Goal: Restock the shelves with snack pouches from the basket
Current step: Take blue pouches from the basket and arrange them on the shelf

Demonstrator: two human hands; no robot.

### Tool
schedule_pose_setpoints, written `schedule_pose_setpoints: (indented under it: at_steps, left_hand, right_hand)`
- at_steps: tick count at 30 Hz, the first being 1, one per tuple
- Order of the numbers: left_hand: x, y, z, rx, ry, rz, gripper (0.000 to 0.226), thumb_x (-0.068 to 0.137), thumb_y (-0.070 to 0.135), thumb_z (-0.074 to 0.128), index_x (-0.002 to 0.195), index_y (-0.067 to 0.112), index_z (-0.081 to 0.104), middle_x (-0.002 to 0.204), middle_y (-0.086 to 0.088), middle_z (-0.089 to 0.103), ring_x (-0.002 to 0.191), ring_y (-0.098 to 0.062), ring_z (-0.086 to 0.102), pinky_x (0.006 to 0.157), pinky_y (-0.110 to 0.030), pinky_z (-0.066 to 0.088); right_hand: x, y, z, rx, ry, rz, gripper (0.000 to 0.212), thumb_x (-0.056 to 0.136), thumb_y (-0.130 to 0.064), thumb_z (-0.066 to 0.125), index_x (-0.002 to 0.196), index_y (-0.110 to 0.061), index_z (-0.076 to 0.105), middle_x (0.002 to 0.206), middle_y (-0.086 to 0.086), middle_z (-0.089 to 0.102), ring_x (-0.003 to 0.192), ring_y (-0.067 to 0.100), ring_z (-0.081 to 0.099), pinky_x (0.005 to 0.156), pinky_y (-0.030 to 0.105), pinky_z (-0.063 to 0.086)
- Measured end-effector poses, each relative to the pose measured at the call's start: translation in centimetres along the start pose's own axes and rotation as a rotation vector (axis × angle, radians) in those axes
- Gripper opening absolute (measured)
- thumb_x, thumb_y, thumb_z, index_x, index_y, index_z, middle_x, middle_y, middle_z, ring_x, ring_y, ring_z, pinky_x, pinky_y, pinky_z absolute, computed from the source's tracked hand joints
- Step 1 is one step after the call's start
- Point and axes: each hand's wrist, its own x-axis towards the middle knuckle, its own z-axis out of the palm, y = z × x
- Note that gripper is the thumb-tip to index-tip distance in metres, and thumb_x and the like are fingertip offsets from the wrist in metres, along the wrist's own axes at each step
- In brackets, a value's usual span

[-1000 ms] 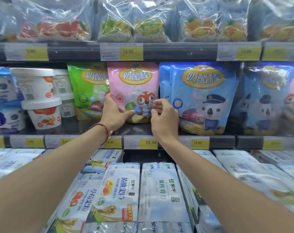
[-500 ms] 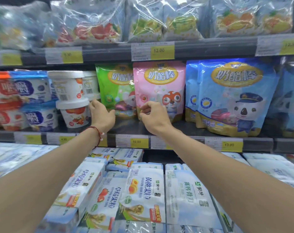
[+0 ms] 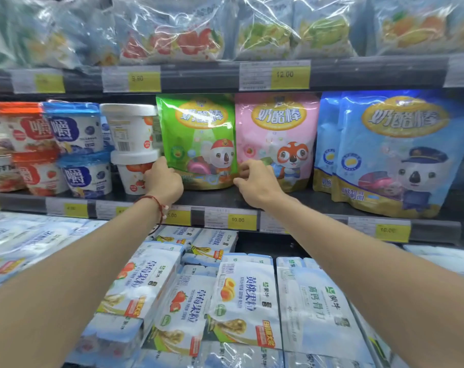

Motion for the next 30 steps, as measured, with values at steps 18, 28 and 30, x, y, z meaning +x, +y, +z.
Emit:
schedule_pose_setpoints:
  at_steps: [18,28,30]
  left_hand:
    - [-0.5,-0.9,-0.4,-0.271,0.242,-0.15,0.023,0.092,0.009,0.058,0.113,0.003,0.066,0.112,-0.017,0.067,0.108,-0.031,0.062,0.097,-0.035,0.049]
    - [-2.1,-0.4,-2.7,-0.334,0.202,0.03,0.03,0.088,0.002,0.056,0.113,0.013,0.069,0.101,0.004,0.069,0.094,-0.009,0.063,0.075,-0.01,0.045]
    - [-1.8,0.1,-3.0,-0.392,0.19,0.048,0.034,0.09,0.003,0.058,0.12,0.016,0.066,0.105,0.008,0.067,0.092,-0.004,0.062,0.072,-0.004,0.047]
  right_hand:
    - [0.5,-0.7,0.1,-0.068,0.139,0.061,0.012,0.091,-0.022,0.076,0.088,-0.013,0.069,0.102,0.008,0.063,0.091,0.024,0.06,0.079,0.036,0.051]
    - [1.1,-2.0,-0.6,0.22,0.23,-0.057,0.024,0.099,-0.023,0.063,0.116,-0.01,0.074,0.103,0.001,0.071,0.1,0.018,0.065,0.094,0.034,0.053]
    - [1.6,-2.7,-0.8,0.328,0.226,-0.018,0.027,0.102,-0.025,0.058,0.12,-0.01,0.072,0.099,-0.003,0.066,0.099,0.016,0.062,0.093,0.033,0.052]
